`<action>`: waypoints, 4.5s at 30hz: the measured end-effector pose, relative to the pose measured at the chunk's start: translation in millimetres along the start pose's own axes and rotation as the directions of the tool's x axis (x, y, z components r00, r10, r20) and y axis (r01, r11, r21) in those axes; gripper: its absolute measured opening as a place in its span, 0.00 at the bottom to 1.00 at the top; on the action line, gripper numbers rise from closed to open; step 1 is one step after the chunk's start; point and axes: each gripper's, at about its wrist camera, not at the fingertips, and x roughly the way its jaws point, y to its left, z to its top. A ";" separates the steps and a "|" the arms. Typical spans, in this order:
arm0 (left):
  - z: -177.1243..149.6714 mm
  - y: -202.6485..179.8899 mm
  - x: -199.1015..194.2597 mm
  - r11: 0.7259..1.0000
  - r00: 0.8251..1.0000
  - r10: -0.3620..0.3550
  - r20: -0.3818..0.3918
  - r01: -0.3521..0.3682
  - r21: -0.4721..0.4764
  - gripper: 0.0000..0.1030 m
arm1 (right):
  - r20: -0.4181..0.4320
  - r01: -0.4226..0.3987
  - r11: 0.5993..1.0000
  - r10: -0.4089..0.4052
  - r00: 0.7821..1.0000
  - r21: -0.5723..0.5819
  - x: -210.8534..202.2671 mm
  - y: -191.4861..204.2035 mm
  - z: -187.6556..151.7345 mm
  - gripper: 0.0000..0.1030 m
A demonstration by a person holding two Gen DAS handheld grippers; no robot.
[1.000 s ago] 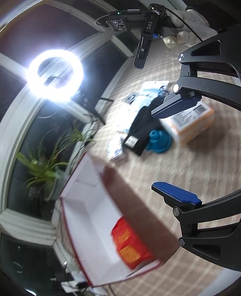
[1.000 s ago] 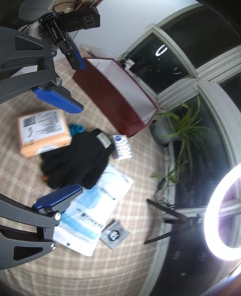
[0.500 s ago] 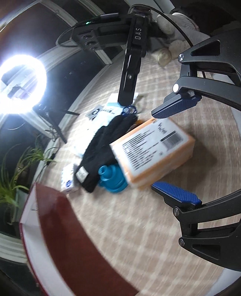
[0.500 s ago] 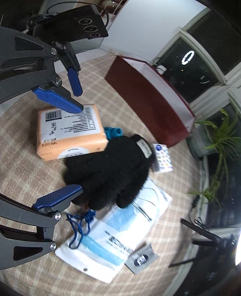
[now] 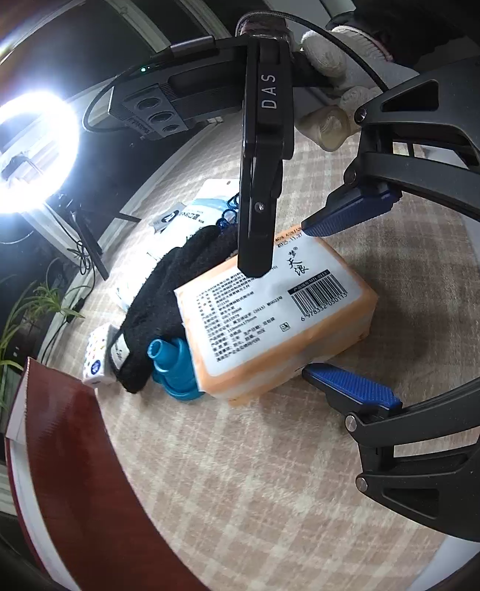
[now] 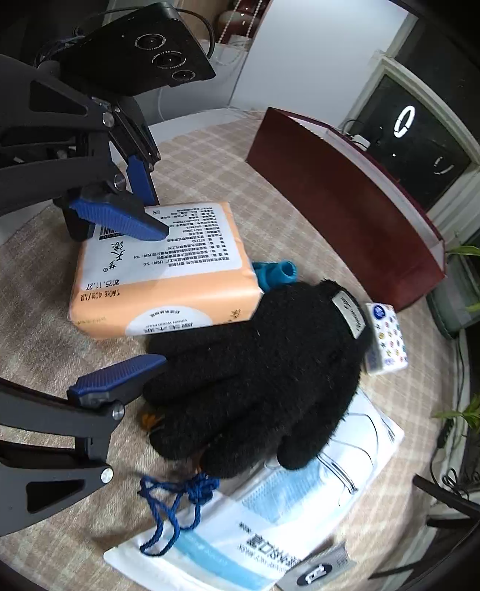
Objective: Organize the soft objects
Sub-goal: 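Close the right gripper on the orange tissue pack and lift it, then carry the tissue pack with the right gripper into the box and release, then move the right tool to the black knit glove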
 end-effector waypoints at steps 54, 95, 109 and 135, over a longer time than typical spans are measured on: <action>91.8 15.9 -120.9 0.982 0.951 0.044 0.306 -0.098 0.164 0.67 | 0.233 -0.005 0.987 0.043 0.971 -0.160 -50.9 142.5 92.2 0.46; 201.1 116.7 -99.1 0.979 0.924 0.183 0.335 -0.201 0.018 0.67 | 0.262 0.093 0.979 -0.044 0.964 -0.179 25.2 172.8 228.1 0.49; 194.3 113.7 -104.8 0.981 0.923 0.176 0.343 -0.191 0.012 0.67 | 0.299 0.136 0.980 -0.088 0.950 -0.144 7.7 156.4 218.3 0.57; 154.8 60.6 -100.1 0.986 0.946 0.118 0.302 -0.149 0.080 0.69 | 0.383 0.153 0.982 -0.186 0.905 0.115 -107.9 25.5 104.0 0.59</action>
